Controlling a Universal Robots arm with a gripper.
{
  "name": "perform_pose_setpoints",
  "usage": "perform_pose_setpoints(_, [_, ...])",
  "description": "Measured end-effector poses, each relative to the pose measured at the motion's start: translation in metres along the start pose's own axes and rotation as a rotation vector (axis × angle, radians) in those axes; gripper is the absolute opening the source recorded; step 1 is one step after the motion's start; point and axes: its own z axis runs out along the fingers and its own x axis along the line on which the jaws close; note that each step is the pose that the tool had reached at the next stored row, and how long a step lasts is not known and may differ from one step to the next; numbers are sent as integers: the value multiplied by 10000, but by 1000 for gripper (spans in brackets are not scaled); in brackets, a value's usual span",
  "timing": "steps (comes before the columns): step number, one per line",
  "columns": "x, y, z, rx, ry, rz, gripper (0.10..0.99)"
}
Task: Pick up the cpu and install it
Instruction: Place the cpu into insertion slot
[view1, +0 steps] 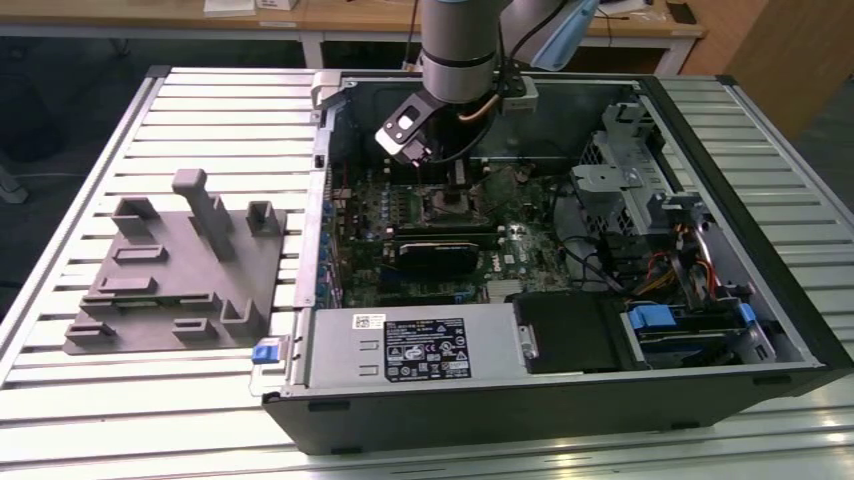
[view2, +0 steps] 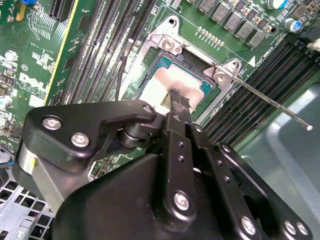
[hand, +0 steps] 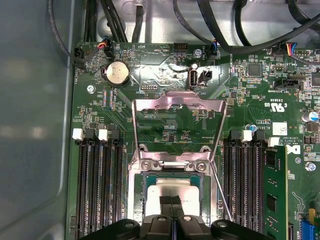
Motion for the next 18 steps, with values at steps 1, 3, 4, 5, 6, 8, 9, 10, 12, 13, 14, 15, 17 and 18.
perform_pose_setpoints(1, [0, 0, 0, 0, 0, 0, 106])
perform_pose_setpoints(3, [0, 0, 0, 0, -1, 0, 106])
perform_pose_setpoints(4, [0, 0, 0, 0, 0, 0, 106])
perform_pose_setpoints(5, [0, 0, 0, 0, 0, 1, 106])
perform_pose_setpoints(6, [0, 0, 0, 1, -3, 36, 106])
perform_pose_setpoints(8, [0, -1, 4, 0, -10, 140, 106])
perform_pose_setpoints(9, [0, -4, 7, 0, -10, 151, 106])
perform_pose_setpoints(10, [0, -7, 11, -1, -10, 160, 106])
perform_pose_setpoints(12, [-1, -22, 15, 0, -13, 169, 106])
perform_pose_setpoints(13, [0, -28, 18, 0, -12, 172, 106])
perform_pose_setpoints(14, [0, -31, 22, -1, -10, 174, 106])
perform_pose_setpoints(15, [0, -31, 28, -2, -10, 175, 106])
perform_pose_setpoints(17, [0, -32, 39, 1, -15, 175, 106])
perform_pose_setpoints(18, [-1, -33, 43, 4, -18, 176, 106])
